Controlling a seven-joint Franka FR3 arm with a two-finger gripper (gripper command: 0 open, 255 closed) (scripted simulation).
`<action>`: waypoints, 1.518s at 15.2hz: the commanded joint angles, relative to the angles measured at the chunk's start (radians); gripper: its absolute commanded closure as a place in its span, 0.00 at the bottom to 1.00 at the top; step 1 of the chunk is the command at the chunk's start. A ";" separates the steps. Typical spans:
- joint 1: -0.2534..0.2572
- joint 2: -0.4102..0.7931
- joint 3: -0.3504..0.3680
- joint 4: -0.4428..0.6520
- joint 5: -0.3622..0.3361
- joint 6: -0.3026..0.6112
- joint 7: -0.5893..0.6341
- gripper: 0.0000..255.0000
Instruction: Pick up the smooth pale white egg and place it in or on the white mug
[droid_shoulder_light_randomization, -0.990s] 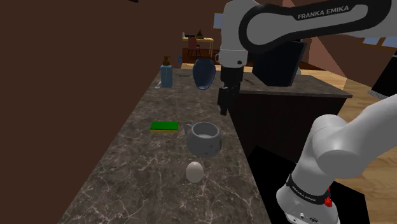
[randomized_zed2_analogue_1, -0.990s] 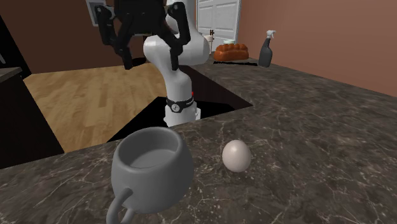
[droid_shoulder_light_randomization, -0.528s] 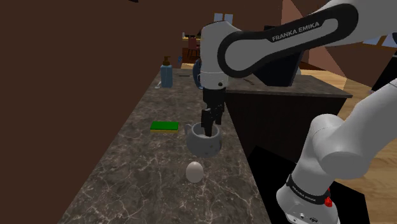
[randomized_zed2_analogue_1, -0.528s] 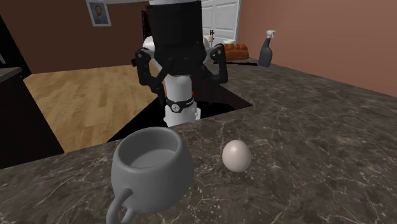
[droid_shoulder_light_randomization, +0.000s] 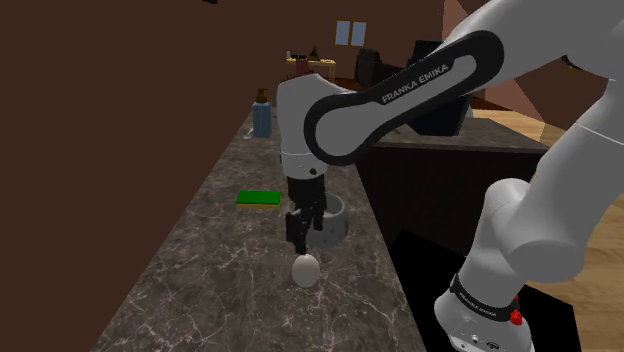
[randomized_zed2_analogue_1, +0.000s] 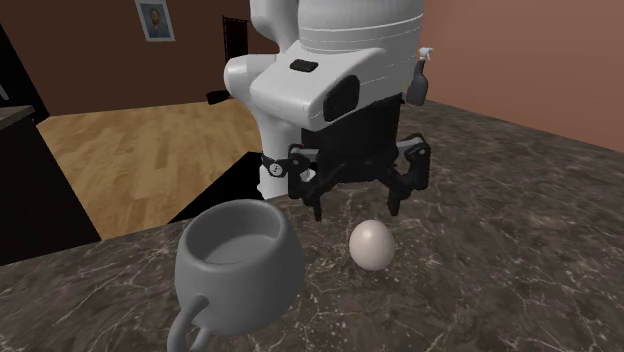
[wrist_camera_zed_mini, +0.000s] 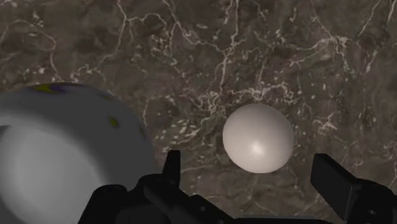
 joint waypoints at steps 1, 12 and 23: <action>0.018 0.068 0.023 0.025 0.012 0.036 0.013 0.00; 0.029 0.122 0.039 -0.035 0.021 0.150 0.014 0.00; 0.029 0.122 0.039 -0.034 0.021 0.150 0.014 1.00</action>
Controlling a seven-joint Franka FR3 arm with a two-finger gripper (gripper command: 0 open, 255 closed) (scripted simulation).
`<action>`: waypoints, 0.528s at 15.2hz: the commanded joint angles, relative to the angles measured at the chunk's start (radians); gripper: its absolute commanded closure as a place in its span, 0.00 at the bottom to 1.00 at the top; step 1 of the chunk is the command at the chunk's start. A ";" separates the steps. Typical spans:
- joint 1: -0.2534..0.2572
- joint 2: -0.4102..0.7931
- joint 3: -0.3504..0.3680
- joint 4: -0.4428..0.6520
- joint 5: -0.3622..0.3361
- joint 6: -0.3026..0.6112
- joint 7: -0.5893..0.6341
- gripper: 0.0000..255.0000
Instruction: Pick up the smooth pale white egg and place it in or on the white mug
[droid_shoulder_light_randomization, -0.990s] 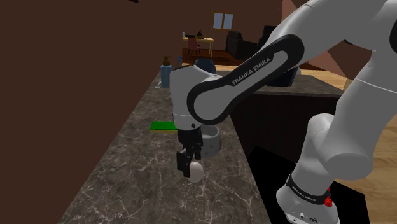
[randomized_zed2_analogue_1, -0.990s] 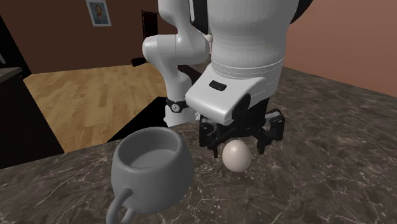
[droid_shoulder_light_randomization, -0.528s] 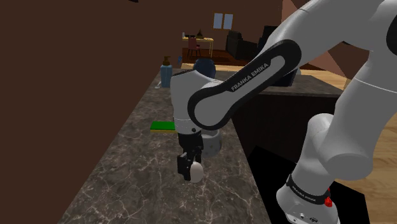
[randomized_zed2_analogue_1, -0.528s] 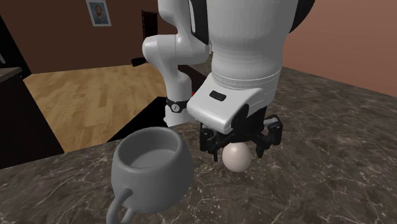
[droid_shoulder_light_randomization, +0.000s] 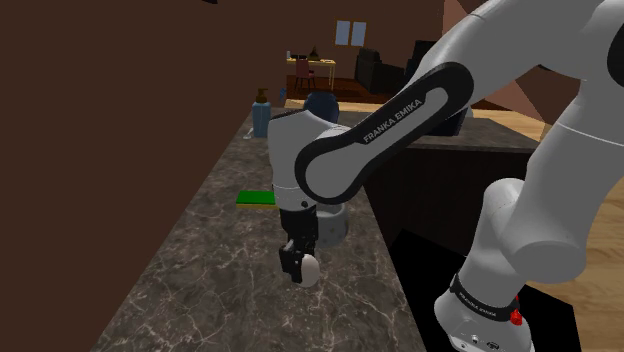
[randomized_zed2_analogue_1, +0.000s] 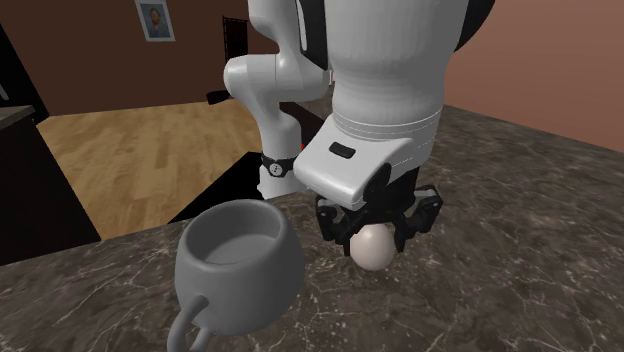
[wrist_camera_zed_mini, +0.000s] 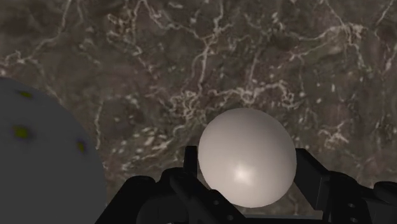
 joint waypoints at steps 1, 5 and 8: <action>0.000 0.000 0.000 0.000 0.000 0.000 0.000 1.00; 0.000 -0.009 -0.001 0.005 0.001 -0.014 0.001 1.00; -0.001 -0.036 -0.003 0.022 0.001 -0.058 0.004 1.00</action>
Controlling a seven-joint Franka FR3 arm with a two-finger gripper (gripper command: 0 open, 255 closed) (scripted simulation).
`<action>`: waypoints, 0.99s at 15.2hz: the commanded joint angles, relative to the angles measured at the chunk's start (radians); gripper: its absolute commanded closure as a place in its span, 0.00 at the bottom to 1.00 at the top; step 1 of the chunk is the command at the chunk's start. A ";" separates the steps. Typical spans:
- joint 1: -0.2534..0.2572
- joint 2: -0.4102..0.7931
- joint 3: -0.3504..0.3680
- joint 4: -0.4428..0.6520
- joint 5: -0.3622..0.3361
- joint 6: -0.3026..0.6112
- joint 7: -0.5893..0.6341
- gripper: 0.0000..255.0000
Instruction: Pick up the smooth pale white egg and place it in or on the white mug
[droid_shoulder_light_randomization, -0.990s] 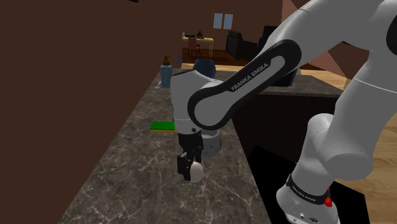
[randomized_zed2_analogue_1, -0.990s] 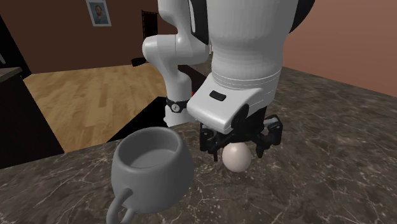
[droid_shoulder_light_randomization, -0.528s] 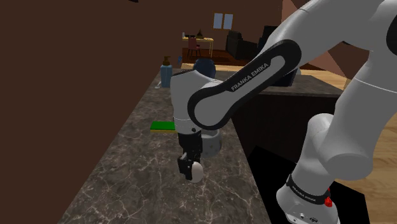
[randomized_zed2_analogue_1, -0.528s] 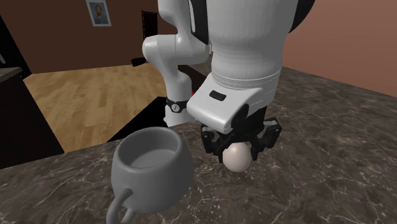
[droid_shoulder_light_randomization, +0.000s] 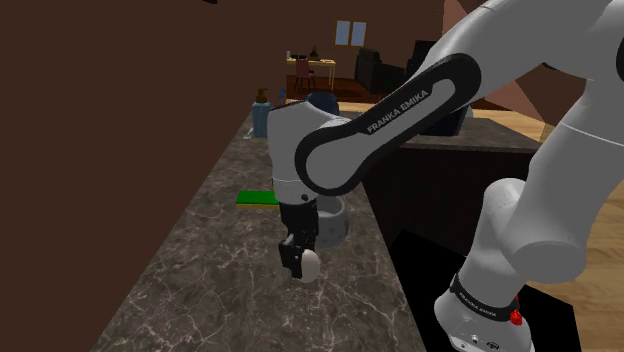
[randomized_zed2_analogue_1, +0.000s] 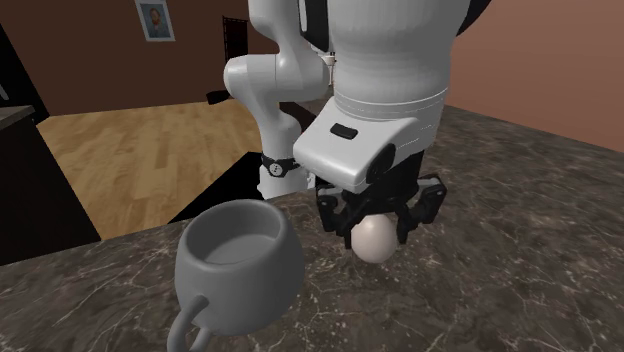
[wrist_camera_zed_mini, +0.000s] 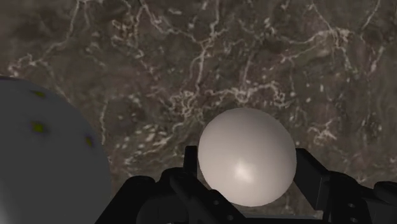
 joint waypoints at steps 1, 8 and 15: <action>0.000 -0.019 -0.002 0.011 0.001 -0.030 0.002 1.00; -0.002 -0.072 -0.010 0.060 0.000 -0.130 0.010 1.00; -0.004 -0.112 -0.018 0.119 -0.003 -0.229 0.019 1.00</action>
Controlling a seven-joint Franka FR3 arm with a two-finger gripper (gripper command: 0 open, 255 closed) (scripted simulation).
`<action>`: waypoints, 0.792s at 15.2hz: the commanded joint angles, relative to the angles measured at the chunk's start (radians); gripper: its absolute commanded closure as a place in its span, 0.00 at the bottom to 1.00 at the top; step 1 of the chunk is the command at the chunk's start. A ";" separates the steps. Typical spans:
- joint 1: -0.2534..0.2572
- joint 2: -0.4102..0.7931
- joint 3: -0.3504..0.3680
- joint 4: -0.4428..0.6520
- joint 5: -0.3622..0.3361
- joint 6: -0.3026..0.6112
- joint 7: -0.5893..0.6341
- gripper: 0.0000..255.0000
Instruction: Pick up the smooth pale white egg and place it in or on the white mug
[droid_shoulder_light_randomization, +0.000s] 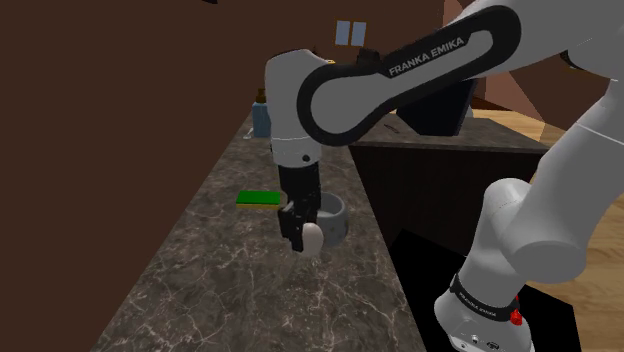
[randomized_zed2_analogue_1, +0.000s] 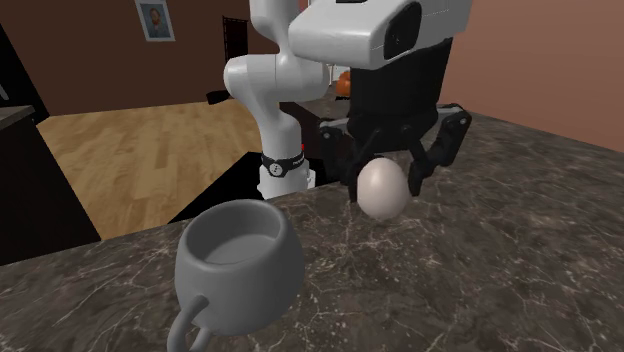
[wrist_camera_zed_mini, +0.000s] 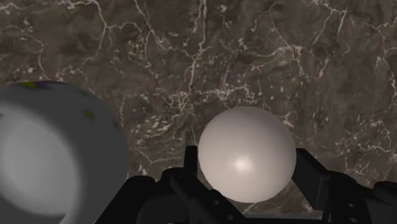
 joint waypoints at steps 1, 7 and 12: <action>0.000 -0.014 -0.003 0.014 0.000 -0.029 0.002 1.00; -0.002 -0.038 -0.010 0.074 -0.003 -0.111 0.011 1.00; -0.004 -0.051 -0.015 0.129 -0.006 -0.179 0.019 1.00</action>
